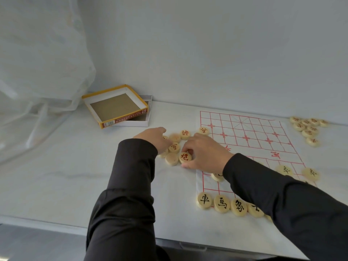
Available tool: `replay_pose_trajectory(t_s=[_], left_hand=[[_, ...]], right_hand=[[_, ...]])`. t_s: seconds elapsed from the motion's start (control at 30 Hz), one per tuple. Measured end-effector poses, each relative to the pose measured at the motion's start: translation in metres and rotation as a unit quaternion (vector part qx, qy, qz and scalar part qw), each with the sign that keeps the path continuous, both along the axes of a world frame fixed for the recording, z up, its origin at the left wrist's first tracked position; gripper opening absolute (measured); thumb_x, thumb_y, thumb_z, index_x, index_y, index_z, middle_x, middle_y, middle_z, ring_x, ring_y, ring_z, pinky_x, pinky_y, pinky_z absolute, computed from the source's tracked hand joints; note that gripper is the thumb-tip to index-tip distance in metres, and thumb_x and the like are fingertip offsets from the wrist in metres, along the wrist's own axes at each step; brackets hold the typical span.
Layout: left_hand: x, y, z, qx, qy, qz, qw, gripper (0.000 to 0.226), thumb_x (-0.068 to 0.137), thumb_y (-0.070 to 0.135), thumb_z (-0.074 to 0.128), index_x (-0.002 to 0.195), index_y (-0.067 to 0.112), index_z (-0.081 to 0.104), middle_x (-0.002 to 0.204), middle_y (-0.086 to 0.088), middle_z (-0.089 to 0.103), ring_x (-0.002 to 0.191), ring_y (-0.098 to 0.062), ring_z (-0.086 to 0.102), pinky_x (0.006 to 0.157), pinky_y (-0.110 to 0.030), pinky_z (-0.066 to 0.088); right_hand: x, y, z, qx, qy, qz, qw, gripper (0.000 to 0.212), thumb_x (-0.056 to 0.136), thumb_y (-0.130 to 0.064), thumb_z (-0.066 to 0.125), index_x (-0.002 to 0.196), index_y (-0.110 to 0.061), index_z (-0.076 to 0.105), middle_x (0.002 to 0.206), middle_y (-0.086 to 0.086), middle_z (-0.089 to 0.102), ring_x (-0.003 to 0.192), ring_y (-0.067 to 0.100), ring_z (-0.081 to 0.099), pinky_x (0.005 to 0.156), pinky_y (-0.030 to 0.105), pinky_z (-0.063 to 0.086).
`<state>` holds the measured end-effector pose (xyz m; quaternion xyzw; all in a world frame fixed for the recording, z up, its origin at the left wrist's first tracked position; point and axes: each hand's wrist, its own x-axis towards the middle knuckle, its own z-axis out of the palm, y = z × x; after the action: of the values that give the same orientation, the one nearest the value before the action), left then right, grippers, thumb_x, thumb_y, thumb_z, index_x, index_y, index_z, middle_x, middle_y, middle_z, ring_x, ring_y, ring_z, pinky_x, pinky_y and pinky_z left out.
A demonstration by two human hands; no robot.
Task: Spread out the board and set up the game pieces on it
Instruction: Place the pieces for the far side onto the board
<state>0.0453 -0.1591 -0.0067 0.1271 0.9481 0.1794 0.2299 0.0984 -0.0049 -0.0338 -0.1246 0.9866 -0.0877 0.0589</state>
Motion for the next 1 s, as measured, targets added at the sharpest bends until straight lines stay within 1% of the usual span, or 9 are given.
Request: replay_pose_trajectory(t_s=[0.1, 0.23, 0.33, 0.43, 0.57, 0.73, 0.87, 0.93, 1.0], left_hand=[[0.002, 0.002, 0.000, 0.004, 0.003, -0.005, 1.000, 0.053, 0.098, 0.034, 0.043, 0.146, 0.022, 0.025, 0.149, -0.005, 0.035, 0.133, -0.024, 0.037, 0.106, -0.032, 0.032], [0.002, 0.007, -0.001, -0.002, 0.010, -0.012, 1.000, 0.053, 0.098, 0.034, 0.043, 0.146, 0.021, 0.025, 0.148, -0.005, 0.036, 0.132, -0.024, 0.038, 0.106, -0.033, 0.032], [0.002, 0.011, -0.002, -0.003, 0.014, -0.019, 1.000, 0.052, 0.097, 0.035, 0.043, 0.145, 0.021, 0.027, 0.147, -0.005, 0.038, 0.130, -0.024, 0.041, 0.104, -0.032, 0.034], [0.001, 0.011, -0.002, 0.001, 0.025, -0.010, 1.000, 0.052, 0.098, 0.035, 0.042, 0.145, 0.020, 0.027, 0.148, -0.005, 0.035, 0.132, -0.024, 0.039, 0.105, -0.032, 0.033], [0.003, 0.012, -0.001, 0.003, 0.023, -0.014, 1.000, 0.051, 0.098, 0.035, 0.042, 0.145, 0.019, 0.028, 0.148, -0.006, 0.035, 0.131, -0.024, 0.040, 0.103, -0.031, 0.034], [0.004, 0.019, 0.000, -0.005, 0.024, -0.016, 1.000, 0.050, 0.097, 0.034, 0.043, 0.143, 0.018, 0.031, 0.145, -0.007, 0.039, 0.127, -0.025, 0.044, 0.101, -0.031, 0.037], [0.006, 0.024, -0.001, 0.009, 0.028, -0.017, 0.999, 0.049, 0.097, 0.034, 0.044, 0.142, 0.019, 0.033, 0.143, -0.006, 0.039, 0.125, -0.025, 0.044, 0.100, -0.032, 0.038], [0.006, 0.025, -0.002, 0.012, 0.034, -0.018, 0.999, 0.050, 0.096, 0.035, 0.044, 0.142, 0.020, 0.032, 0.143, -0.005, 0.038, 0.125, -0.025, 0.043, 0.100, -0.032, 0.037], [0.005, 0.027, -0.004, 0.013, 0.037, -0.021, 0.999, 0.050, 0.096, 0.035, 0.044, 0.143, 0.020, 0.032, 0.143, -0.005, 0.038, 0.126, -0.025, 0.042, 0.101, -0.033, 0.037]], right_hand=[[0.001, -0.003, 0.002, -0.029, -0.009, -0.011, 0.999, 0.028, 0.082, -0.039, 0.065, 0.103, -0.021, 0.062, 0.099, -0.007, 0.053, 0.092, 0.010, 0.045, 0.082, 0.024, 0.039], [0.004, -0.006, 0.006, -0.080, -0.043, -0.044, 0.995, 0.030, 0.081, -0.031, 0.070, 0.106, -0.019, 0.060, 0.102, -0.003, 0.061, 0.087, 0.013, 0.056, 0.078, 0.026, 0.049], [0.004, -0.005, 0.009, -0.129, -0.055, -0.063, 0.988, 0.033, 0.079, -0.028, 0.074, 0.107, -0.019, 0.059, 0.095, -0.006, 0.058, 0.081, 0.009, 0.054, 0.070, 0.016, 0.045], [0.000, -0.001, 0.014, -0.174, -0.049, -0.093, 0.979, 0.031, 0.074, -0.025, 0.078, 0.098, -0.021, 0.059, 0.082, -0.013, 0.052, 0.071, 0.001, 0.048, 0.058, 0.010, 0.037], [-0.010, 0.014, 0.022, -0.218, -0.036, -0.154, 0.963, 0.021, 0.072, -0.018, 0.080, 0.086, -0.016, 0.064, 0.077, -0.007, 0.059, 0.067, 0.005, 0.053, 0.061, 0.017, 0.043], [-0.014, 0.038, 0.028, -0.250, -0.033, -0.201, 0.947, 0.015, 0.079, -0.020, 0.075, 0.080, -0.007, 0.067, 0.062, 0.000, 0.059, 0.044, 0.005, 0.050, 0.043, 0.014, 0.040], [-0.022, 0.053, 0.031, -0.235, -0.011, -0.223, 0.946, 0.033, 0.088, -0.027, 0.064, 0.073, 0.002, 0.062, 0.064, 0.001, 0.055, 0.056, 0.012, 0.048, 0.060, 0.026, 0.042], [-0.028, 0.062, 0.033, -0.231, -0.017, -0.243, 0.942, 0.038, 0.091, -0.031, 0.058, 0.065, -0.004, 0.052, 0.070, 0.019, 0.056, 0.063, 0.022, 0.049, 0.066, 0.030, 0.040], [-0.031, 0.070, 0.035, -0.234, -0.034, -0.270, 0.933, 0.041, 0.092, -0.032, 0.056, 0.071, 0.003, 0.057, 0.077, 0.027, 0.060, 0.064, 0.028, 0.053, 0.076, 0.034, 0.046]])
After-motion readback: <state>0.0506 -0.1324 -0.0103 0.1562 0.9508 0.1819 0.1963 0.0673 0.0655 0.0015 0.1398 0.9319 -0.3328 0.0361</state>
